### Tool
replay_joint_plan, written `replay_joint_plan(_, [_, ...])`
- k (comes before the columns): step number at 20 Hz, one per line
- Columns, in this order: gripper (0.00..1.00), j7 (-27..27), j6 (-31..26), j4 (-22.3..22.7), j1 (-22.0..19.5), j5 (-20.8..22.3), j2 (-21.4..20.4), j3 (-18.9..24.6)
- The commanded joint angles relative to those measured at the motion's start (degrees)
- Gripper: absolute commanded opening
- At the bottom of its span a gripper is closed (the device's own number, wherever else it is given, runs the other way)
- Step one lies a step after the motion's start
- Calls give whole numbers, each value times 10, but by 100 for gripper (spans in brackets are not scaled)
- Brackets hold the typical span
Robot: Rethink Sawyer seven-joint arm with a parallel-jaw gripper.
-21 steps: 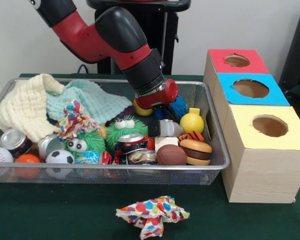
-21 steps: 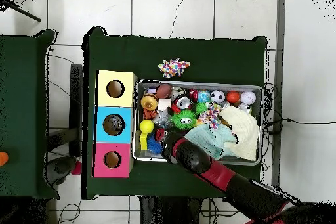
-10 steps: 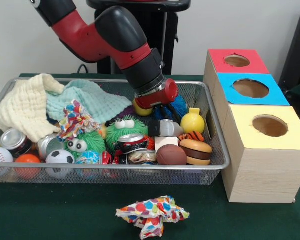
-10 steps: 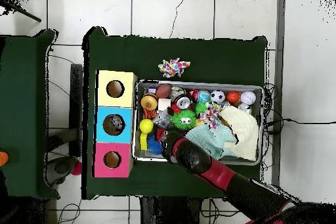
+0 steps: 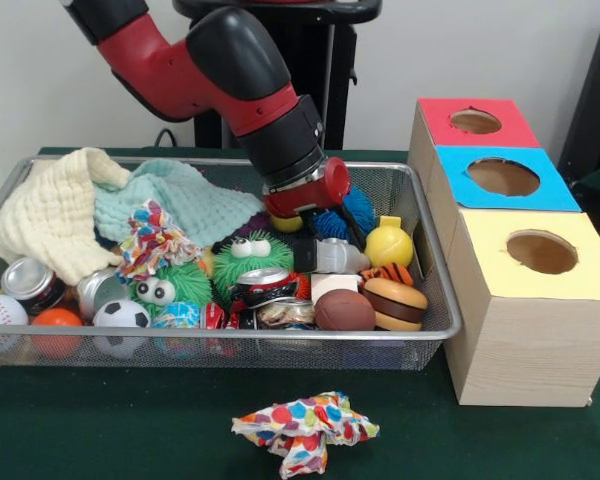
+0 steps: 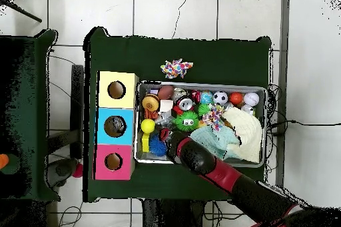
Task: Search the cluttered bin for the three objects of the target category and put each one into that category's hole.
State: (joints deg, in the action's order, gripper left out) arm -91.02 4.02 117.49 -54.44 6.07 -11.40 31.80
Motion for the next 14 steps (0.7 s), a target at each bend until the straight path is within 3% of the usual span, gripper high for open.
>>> replay_joint_plan(1, [100,-100,-73,-11,41,-36,9,51])
replay_joint_plan(7, [100,-97,-92,-4,57,-43,-15,31])
replay_joint_plan(11, [100,-25,-196,-12,113,-15,-82,-55])
replay_joint_plan(14, [100,14,-258,-20,141,13,-110,-102])
